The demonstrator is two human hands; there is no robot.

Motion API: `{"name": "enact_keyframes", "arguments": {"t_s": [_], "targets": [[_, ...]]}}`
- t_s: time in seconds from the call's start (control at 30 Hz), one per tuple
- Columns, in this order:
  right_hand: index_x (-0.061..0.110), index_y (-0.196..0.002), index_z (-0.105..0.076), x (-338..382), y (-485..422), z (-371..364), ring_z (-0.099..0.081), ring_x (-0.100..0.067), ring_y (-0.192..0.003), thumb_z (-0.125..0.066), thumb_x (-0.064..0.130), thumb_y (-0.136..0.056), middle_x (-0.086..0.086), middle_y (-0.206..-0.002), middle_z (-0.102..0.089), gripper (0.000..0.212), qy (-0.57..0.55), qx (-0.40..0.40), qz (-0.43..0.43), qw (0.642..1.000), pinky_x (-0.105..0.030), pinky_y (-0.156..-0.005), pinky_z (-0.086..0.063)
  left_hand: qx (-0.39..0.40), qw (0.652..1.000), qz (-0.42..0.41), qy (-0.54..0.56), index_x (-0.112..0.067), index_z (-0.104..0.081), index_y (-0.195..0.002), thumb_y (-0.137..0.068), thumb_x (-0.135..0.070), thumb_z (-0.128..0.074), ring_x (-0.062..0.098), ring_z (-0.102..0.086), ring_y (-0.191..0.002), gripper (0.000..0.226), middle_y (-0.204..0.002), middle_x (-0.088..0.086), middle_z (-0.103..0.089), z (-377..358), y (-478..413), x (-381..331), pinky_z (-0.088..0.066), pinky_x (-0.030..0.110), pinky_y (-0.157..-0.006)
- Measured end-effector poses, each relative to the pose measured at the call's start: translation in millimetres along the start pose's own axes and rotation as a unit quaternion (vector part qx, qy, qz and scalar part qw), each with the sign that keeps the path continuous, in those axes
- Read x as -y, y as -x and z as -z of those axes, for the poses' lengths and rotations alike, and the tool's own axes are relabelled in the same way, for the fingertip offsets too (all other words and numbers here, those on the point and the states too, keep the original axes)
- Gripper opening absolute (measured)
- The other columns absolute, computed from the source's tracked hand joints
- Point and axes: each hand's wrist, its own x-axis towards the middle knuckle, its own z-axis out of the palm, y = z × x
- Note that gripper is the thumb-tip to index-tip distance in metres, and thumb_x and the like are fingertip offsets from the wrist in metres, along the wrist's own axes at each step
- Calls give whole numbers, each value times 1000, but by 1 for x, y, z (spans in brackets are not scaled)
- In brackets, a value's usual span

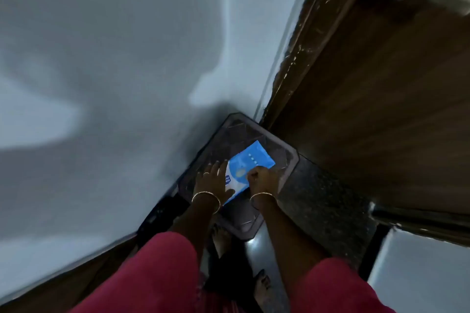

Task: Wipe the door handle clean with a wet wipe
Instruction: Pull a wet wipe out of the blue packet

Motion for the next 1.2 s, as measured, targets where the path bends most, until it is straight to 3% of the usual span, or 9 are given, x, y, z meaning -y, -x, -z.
{"name": "enact_keyframes", "arguments": {"t_s": [0.2,0.47,0.77,1.03,1.2], "targets": [[9,-93,-76,-2,-24,-36,-70,-28,-97,-62,14,-91,-9,-99,-77,15,5,21,-30,999,-34,-87,-55,-7,1000,-13,25,-25,-5,-155,-80,-55,-62,31,-32,-141,99,-162,4,-14,-35,-21,5,-32,51,-110],[8,-103,-73,-10,-40,-62,-68,-26,-102,-59,21,-96,-9,-105,-74,21,81,16,-7,997,-34,-89,-54,-5,997,-36,67,-21,6,-155,-82,-48,-65,26,-7,-151,106,-164,3,1,-64,-30,18,-23,49,-118],[5,-117,-62,-16,-47,-75,-63,-28,-111,-53,30,-99,-13,-117,-68,32,146,40,15,988,-37,-95,-54,33,996,-44,73,-22,10,-155,-82,-44,-68,25,-2,-151,109,-164,1,9,-65,-39,25,-21,51,-118],[-1,-117,-62,-22,-42,-81,-62,-32,-112,-58,22,-97,-19,-119,-66,30,124,16,23,992,-41,-99,-51,36,994,-45,91,-23,11,-155,-83,-43,-67,25,-1,-151,107,-164,1,10,-67,-41,28,-18,52,-119],[-2,-127,-57,-20,-44,-83,-58,-34,-120,-53,25,-100,-20,-127,-63,38,177,38,41,983,-41,-102,-49,22,995,-42,91,-23,7,-155,-80,-42,-71,23,-4,-151,110,-164,1,6,-70,-42,28,-19,51,-119]]}}
